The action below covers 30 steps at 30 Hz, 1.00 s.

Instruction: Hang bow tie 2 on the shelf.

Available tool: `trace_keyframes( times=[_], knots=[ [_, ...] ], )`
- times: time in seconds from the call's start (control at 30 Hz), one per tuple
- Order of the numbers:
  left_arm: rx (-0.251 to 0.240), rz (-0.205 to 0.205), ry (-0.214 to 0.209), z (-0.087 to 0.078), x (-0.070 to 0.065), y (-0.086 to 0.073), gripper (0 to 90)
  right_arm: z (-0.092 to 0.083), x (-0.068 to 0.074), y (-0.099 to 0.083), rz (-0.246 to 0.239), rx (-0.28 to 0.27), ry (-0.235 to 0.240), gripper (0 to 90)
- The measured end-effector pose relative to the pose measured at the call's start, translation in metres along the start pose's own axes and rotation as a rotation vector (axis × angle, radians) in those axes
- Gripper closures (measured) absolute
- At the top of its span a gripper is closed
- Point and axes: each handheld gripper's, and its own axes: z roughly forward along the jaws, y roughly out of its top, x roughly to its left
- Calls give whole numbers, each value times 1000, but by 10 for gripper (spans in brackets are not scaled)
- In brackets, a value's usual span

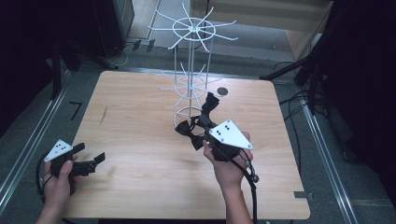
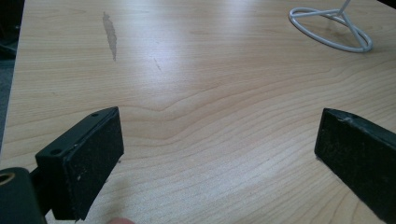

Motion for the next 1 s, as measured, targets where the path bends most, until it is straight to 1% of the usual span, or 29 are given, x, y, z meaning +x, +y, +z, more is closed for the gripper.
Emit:
trace_keyframes(
  times=[0.13,0.23,0.3,0.47,0.7,0.77,1.0],
  knots=[
    [3,0,-2,0,0,0,16,3,-3,3,-8,2,-3,900],
    [2,-3,-5,0,0,0,16,6,-6,3,-1,2,-9,900],
    [2,-3,-6,0,0,0,16,7,-7,3,-5,3,-10,900],
    [0,-3,-6,0,0,0,16,9,-8,4,-8,3,-12,900],
    [2,1,-6,0,0,0,16,11,-11,9,-17,-3,-15,900],
    [2,-3,-7,0,0,0,16,12,-12,11,-21,-4,-18,900],
    [2,-3,-7,0,0,0,16,15,-17,15,-26,5,-26,900]
  ],
)
